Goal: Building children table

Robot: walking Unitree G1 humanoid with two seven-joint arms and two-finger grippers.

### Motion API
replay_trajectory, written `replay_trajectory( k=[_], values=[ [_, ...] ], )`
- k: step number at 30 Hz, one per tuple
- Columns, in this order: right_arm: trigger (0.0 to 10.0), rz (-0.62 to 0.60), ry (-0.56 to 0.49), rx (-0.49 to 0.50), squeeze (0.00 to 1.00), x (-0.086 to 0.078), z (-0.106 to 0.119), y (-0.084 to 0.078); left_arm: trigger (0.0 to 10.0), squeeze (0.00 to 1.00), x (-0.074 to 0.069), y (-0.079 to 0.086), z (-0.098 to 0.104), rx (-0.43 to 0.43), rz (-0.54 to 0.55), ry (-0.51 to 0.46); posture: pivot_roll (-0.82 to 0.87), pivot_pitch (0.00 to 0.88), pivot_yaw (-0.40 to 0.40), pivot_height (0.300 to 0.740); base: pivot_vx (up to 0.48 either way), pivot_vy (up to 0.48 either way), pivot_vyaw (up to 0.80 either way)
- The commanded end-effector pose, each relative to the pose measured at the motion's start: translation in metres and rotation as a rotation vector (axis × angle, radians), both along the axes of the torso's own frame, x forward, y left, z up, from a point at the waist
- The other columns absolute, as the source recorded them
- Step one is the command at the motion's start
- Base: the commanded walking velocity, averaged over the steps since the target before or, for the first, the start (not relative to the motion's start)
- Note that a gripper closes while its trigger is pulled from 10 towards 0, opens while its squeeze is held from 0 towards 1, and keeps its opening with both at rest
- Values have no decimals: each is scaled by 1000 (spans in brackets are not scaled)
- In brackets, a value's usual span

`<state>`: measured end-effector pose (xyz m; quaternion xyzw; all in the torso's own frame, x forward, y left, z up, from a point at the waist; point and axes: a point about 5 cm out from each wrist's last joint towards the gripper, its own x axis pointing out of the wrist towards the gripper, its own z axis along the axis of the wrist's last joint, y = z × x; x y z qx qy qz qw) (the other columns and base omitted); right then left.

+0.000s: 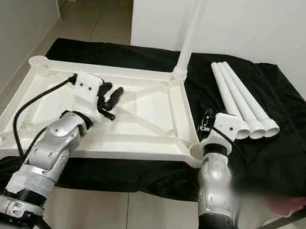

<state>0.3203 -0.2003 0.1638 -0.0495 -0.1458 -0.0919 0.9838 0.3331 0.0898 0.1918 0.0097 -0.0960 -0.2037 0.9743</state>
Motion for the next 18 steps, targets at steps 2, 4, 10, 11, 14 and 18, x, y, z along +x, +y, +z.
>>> replay_trajectory(
  k=[2,4,10,11,14,18],
  values=[
    [10000,-8,4,2,0,-1,-2,-2,10000,0,-1,0,-2,11,-3,-1,-12,41,9,740,0,0,0],
    [10000,-9,4,2,0,-1,-2,-2,10000,0,-2,-1,-1,36,-6,-13,-9,42,10,740,0,0,0],
    [10000,-9,2,4,0,0,-2,-2,10000,0,-3,-1,0,53,-13,-27,-7,45,12,740,0,-50,0],
    [10000,-9,2,4,0,0,-2,-2,10000,0,-3,-1,0,53,-13,-27,-7,45,12,740,0,-300,0],
    [10000,-12,1,8,0,0,-2,-2,10000,0,-3,-1,1,66,-14,-32,-6,49,15,740,0,-480,0],
    [10000,-15,1,10,0,0,-2,-2,10000,0,-2,0,1,64,-11,-29,-5,54,15,740,0,-480,0]
  ],
)
